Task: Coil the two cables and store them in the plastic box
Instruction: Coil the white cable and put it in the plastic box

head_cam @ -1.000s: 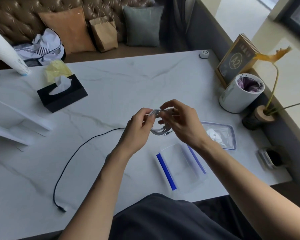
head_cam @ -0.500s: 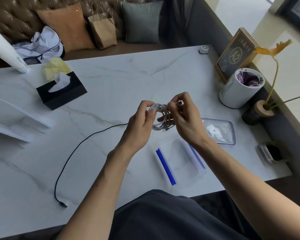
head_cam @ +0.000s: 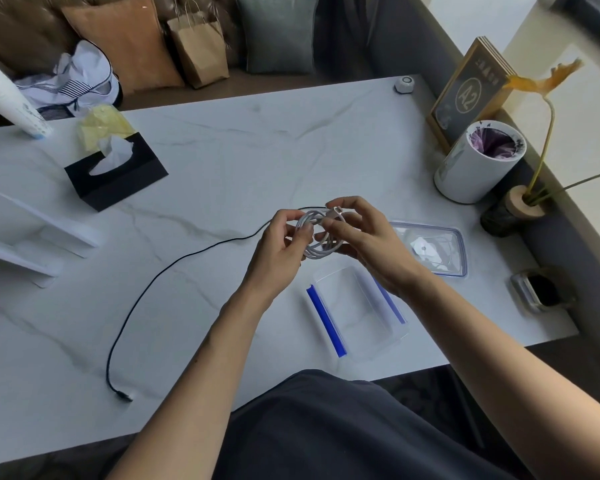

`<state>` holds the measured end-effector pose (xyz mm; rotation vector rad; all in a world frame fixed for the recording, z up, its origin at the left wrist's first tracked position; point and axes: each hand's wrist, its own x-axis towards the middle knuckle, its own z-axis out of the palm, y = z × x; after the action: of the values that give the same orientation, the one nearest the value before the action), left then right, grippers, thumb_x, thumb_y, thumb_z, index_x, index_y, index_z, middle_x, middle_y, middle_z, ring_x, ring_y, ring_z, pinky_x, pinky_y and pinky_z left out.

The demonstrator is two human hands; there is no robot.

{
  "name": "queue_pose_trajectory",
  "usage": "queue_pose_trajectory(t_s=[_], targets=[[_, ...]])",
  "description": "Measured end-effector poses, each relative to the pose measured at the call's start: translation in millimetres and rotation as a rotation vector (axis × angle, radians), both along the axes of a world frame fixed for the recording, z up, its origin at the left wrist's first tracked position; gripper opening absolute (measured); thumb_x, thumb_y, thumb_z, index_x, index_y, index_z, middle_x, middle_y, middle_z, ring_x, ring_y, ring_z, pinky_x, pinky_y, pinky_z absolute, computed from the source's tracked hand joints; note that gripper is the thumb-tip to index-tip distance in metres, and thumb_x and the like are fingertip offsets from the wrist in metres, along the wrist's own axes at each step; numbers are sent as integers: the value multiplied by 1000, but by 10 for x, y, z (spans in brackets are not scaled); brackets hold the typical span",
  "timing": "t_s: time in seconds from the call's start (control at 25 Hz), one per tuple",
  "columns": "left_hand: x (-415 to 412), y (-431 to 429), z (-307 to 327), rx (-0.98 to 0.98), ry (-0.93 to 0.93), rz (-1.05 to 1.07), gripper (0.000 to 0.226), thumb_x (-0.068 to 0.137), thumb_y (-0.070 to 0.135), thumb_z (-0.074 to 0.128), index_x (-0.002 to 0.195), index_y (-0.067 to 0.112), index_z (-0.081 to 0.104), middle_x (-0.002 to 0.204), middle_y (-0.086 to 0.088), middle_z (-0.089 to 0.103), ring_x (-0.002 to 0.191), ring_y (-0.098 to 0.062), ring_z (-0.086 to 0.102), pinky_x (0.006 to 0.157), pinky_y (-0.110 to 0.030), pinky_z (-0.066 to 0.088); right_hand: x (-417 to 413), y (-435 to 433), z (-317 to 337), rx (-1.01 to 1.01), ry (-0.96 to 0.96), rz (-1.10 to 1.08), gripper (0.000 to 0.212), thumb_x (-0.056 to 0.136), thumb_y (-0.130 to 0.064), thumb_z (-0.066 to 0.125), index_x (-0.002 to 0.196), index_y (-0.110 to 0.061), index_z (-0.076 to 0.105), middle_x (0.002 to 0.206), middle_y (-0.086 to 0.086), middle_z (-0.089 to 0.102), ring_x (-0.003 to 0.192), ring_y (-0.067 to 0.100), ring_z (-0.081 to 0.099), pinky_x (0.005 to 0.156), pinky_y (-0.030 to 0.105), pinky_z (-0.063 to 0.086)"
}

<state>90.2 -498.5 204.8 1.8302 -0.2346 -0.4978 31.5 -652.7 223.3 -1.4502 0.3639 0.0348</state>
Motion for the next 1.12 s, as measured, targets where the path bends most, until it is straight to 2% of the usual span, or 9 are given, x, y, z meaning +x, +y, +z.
queue_pose_trajectory(t_s=[0.16, 0.32, 0.4, 0.6, 0.76, 0.84, 0.92, 1.0, 1.12], targets=[[-105, -109, -209, 103, 61, -25, 19, 97, 42, 51, 112, 31, 53, 104, 3, 71, 97, -14, 68, 90, -42, 55, -130, -67, -187, 8, 63, -55, 21, 95, -19, 66, 113, -12, 61, 110, 22, 68, 89, 21, 72, 85, 35, 59], [-235, -209, -378, 140, 87, -29, 19, 96, 37, 54, 114, 31, 53, 107, -1, 69, 96, -18, 69, 89, -47, 56, -278, -164, -372, -19, 112, -25, 31, 90, -18, 72, 118, -17, 61, 116, 17, 69, 97, 26, 71, 95, 44, 56], [-300, -234, -433, 148, 98, -31, 21, 96, 35, 55, 116, 30, 54, 108, -2, 68, 94, -18, 70, 89, -47, 57, -340, -197, -424, -35, 114, -30, 31, 90, -21, 72, 119, -19, 61, 115, 16, 69, 96, 27, 71, 93, 43, 57], [-399, -262, -448, 161, 63, -26, 21, 97, 23, 54, 118, 27, 53, 103, -3, 67, 91, -22, 69, 81, -41, 60, -396, -219, -501, -170, 13, -71, 13, 99, -20, 61, 103, -9, 66, 97, 13, 71, 86, 23, 71, 80, 41, 60], [-427, -242, -393, 210, -52, -39, 21, 101, 20, 46, 120, 20, 54, 106, 5, 64, 96, -16, 63, 73, -17, 50, -410, -179, -435, -342, -114, 95, 17, 95, -18, 67, 110, -11, 68, 105, -1, 72, 92, 13, 71, 82, 26, 57], [-428, -238, -374, 228, -101, -44, 22, 102, 17, 44, 121, 18, 54, 108, 3, 63, 97, -15, 60, 68, -12, 45, -397, -138, -410, -385, -134, 118, 15, 96, -21, 65, 105, -10, 69, 99, -2, 72, 88, 12, 72, 83, 28, 59], [-443, -235, -364, 222, -160, -57, 24, 101, 12, 42, 121, 18, 55, 106, 2, 63, 94, -16, 58, 69, -17, 43, -367, -115, -405, -368, -119, 36, 17, 100, -23, 58, 97, -8, 67, 90, 2, 70, 82, 18, 73, 79, 35, 61], [-479, -224, -362, 192, -204, -86, 26, 101, 11, 40, 121, 17, 55, 102, 1, 62, 89, -15, 55, 71, -16, 40, -329, -94, -377, -304, -78, -78, 22, 103, -22, 53, 92, -6, 61, 87, 13, 68, 77, 26, 74, 70, 35, 61], [-503, -205, -350, 152, -246, -118, 30, 103, 13, 38, 126, 15, 55, 108, -2, 63, 88, -11, 53, 75, -11, 40, -292, -85, -330, -26, 87, -215, 21, 104, -23, 47, 94, -7, 57, 85, 14, 64, 64, 23, 72, 57, 29, 57]])
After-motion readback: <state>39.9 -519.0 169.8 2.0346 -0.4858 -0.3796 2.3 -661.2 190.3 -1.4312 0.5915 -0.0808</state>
